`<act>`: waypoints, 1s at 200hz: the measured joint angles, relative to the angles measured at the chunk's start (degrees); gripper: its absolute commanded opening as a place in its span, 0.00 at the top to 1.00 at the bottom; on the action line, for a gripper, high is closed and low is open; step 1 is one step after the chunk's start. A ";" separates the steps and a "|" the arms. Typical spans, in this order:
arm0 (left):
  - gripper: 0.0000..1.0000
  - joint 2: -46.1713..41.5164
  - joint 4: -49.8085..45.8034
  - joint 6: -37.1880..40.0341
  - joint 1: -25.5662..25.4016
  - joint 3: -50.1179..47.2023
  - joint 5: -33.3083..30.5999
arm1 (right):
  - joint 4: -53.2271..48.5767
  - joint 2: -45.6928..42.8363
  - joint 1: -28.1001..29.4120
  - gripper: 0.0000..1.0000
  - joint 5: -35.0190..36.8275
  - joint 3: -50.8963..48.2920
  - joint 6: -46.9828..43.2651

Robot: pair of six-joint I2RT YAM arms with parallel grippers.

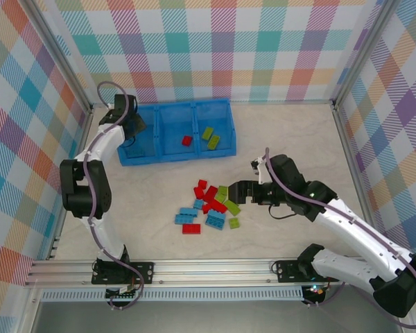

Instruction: Sort the legos into containers by color

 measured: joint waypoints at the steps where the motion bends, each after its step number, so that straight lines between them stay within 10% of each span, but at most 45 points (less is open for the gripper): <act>1: 0.47 -0.15 0.00 -0.02 0.00 0.00 0.11 | 0.00 0.04 0.00 0.02 0.00 0.00 0.00; 57: 0.47 -22.80 -0.28 -1.42 -3.69 -8.94 9.01 | 0.31 12.90 2.19 0.02 3.98 4.90 -1.77; 112: 0.41 -49.42 -4.79 6.45 -25.20 -19.15 9.46 | 4.61 30.67 6.49 0.07 13.05 13.79 0.70; 166: 0.01 -62.58 -14.51 24.37 -29.68 -28.11 10.12 | 5.55 49.27 8.55 0.09 19.63 27.71 3.23; 200: 0.00 -68.28 -16.22 33.73 -30.03 -38.16 13.86 | -0.35 60.30 9.51 0.09 25.38 40.17 5.92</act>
